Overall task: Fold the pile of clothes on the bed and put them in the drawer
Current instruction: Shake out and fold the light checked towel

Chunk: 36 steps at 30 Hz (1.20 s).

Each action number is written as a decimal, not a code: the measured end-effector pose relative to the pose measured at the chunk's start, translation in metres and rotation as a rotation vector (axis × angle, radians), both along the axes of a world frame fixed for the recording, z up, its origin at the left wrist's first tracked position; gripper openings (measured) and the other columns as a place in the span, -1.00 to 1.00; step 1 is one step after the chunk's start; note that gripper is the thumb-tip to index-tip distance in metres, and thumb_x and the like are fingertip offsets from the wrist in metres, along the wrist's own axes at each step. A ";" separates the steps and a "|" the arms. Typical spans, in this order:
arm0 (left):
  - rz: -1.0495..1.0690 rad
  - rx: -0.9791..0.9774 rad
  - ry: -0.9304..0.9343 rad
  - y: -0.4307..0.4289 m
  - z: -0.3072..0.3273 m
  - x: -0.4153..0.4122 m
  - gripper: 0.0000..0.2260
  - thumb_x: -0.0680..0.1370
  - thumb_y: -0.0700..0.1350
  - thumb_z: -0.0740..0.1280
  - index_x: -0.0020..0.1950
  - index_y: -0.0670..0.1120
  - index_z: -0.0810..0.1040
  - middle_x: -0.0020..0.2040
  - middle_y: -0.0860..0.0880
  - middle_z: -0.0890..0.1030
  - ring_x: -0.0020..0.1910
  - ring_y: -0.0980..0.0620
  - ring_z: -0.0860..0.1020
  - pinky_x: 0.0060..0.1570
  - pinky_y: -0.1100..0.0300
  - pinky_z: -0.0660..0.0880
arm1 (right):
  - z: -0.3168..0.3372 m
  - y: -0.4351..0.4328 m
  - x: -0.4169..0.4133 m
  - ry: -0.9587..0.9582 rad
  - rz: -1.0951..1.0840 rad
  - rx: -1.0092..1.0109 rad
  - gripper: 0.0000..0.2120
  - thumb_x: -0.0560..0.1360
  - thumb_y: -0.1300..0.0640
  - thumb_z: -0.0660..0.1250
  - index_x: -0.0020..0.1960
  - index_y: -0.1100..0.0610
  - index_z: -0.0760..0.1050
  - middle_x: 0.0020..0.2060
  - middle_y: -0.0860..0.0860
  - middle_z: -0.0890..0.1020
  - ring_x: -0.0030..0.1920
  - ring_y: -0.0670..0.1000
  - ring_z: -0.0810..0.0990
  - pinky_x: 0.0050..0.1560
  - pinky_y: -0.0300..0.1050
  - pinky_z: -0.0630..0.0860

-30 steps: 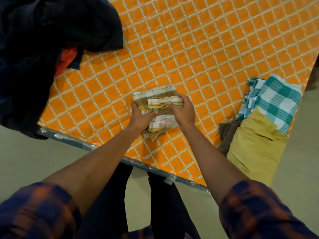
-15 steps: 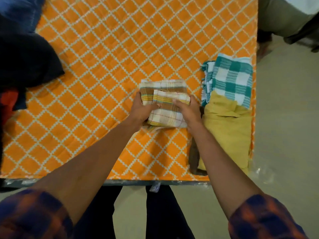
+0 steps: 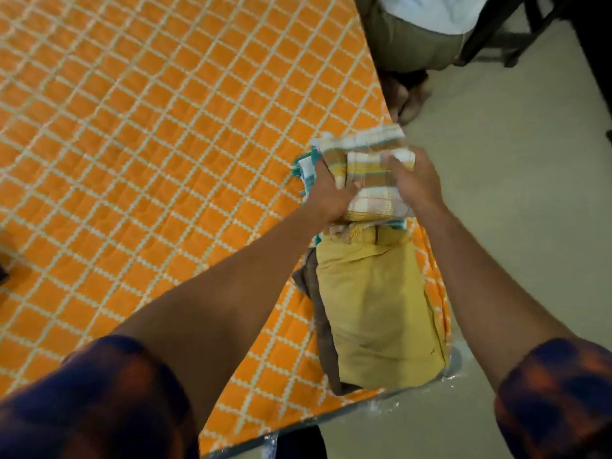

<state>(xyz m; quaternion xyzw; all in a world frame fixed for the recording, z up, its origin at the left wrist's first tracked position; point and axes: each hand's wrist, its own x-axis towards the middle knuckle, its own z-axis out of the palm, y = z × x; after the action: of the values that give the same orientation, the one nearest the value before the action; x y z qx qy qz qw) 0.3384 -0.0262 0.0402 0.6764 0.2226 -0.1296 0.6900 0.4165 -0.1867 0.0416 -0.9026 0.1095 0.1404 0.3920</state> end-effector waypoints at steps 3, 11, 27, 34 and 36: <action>-0.035 0.041 0.051 -0.017 -0.041 -0.001 -0.27 0.64 -0.12 0.33 0.62 -0.06 -0.11 0.58 -0.06 0.18 0.53 -0.06 0.22 0.43 0.04 0.28 | -0.044 -0.011 -0.006 0.045 0.073 -0.092 -0.36 0.50 -0.39 0.29 0.45 -0.05 0.37 0.28 -0.01 0.60 0.28 0.15 0.56 0.13 -0.05 0.44; 0.006 -0.022 0.164 -0.015 -0.072 0.003 -0.14 0.64 -0.03 0.33 0.61 0.01 -0.32 0.64 0.00 0.05 0.57 -0.07 0.14 0.36 0.08 0.26 | -0.063 -0.003 -0.002 -0.046 0.122 -0.263 -0.28 0.51 -0.47 0.14 0.50 -0.05 0.27 0.34 0.08 0.57 0.31 0.24 0.53 0.22 0.17 0.48; 0.428 0.466 0.292 0.269 -0.037 -0.297 -0.86 0.42 -0.06 0.31 -0.08 0.10 0.62 -0.14 -0.13 0.65 -0.13 -0.16 0.62 -0.18 0.02 0.48 | -0.016 0.198 -0.151 -0.291 0.783 -0.136 -0.74 0.56 0.03 0.35 0.21 0.09 0.59 0.26 0.13 0.49 0.31 0.21 0.43 0.27 0.16 0.44; 0.806 0.841 0.450 0.396 -0.003 -0.540 -0.75 0.52 -0.28 0.34 0.18 -0.12 0.60 0.02 -0.16 0.62 -0.02 -0.10 0.59 0.07 0.03 0.53 | -0.047 0.396 -0.355 -0.082 1.330 0.029 -0.71 0.55 0.06 0.35 0.25 0.04 0.59 0.20 0.08 0.51 0.28 0.17 0.44 0.25 0.08 0.43; 0.790 0.956 0.486 0.423 0.003 -0.596 -0.67 0.49 -0.28 0.39 0.24 -0.14 0.57 0.10 -0.19 0.56 0.08 -0.19 0.56 0.17 -0.02 0.49 | -0.048 0.449 -0.407 -0.075 1.411 0.062 -0.58 0.51 0.04 0.35 0.36 0.03 0.52 0.27 0.09 0.48 0.31 0.19 0.42 0.27 0.09 0.42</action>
<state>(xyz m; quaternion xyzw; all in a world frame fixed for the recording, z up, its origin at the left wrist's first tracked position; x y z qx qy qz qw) -0.2577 0.3972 0.0429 0.7270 0.6360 0.0972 0.2398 0.0097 0.2627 -0.0063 -0.7506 -0.5195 0.3328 0.2365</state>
